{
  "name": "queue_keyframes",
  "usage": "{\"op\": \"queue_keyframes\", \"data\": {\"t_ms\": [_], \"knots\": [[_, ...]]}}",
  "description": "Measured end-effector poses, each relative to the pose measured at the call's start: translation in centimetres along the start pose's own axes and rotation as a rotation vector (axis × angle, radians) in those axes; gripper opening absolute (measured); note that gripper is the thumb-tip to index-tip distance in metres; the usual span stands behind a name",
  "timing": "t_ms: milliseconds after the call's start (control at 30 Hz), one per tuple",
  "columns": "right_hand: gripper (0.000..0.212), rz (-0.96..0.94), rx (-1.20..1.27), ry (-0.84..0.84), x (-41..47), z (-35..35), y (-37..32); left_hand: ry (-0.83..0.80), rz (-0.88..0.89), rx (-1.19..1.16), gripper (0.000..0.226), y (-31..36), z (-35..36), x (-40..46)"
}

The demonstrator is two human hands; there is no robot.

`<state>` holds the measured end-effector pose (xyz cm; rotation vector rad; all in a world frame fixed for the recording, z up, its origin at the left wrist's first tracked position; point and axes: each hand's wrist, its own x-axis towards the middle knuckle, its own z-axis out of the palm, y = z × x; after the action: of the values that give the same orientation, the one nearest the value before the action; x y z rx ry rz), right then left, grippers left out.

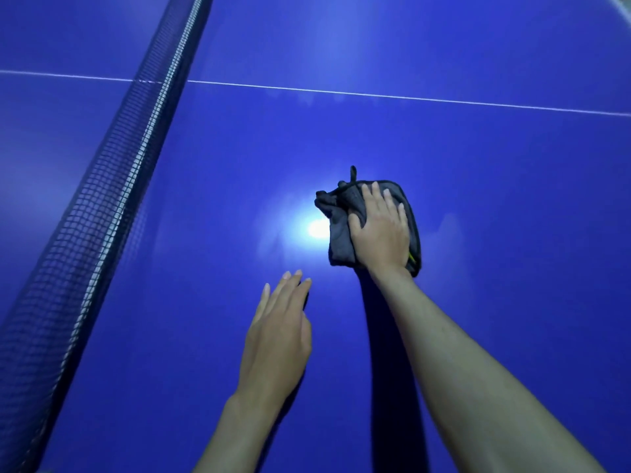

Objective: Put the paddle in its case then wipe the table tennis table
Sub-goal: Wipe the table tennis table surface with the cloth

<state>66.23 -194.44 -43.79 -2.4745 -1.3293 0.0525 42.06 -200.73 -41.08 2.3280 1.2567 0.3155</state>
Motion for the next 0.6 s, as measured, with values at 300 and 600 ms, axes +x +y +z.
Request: {"op": "queue_keyframes", "data": {"t_ms": [300,600], "knots": [[0.064,-0.026,0.034,-0.030,-14.3,-3.3,3.9,-0.037,-0.002,0.034,0.054,3.5,0.3,-6.1],[0.078,0.048,-0.004,-0.084,-33.8,-7.0,7.8,-0.003,-0.039,0.011,0.052,9.3,0.3,-11.5]]}}
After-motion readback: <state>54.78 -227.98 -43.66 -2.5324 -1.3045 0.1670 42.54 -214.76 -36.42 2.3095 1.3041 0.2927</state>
